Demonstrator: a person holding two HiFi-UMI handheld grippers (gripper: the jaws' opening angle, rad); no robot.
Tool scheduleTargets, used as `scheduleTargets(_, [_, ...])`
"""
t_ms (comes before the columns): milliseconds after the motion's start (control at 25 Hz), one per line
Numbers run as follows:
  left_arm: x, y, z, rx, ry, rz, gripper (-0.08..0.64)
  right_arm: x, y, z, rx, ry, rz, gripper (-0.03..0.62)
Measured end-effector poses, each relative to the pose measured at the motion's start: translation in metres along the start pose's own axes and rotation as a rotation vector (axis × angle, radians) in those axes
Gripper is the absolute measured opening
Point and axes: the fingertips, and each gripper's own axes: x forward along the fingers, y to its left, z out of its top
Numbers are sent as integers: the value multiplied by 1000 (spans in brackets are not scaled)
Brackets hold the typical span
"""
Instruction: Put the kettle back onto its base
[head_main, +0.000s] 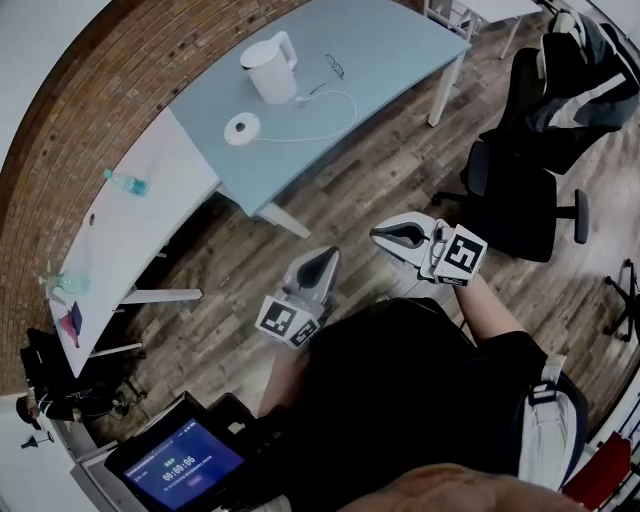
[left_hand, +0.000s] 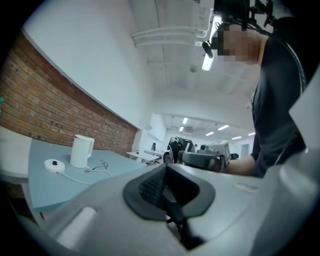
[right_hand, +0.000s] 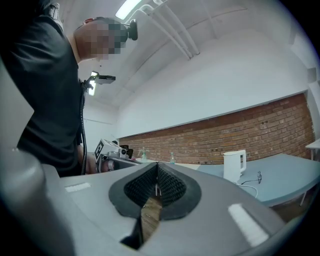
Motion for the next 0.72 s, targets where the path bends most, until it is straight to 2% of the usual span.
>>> scheduleTargets(400, [39,-6,2,17,0,-27,5,-33,-27,-7,36,-20,-34,6])
scheduleTargets(720, [53,0,-4,9,22,-32,5,-26,-31,-16,32,-12,3,6])
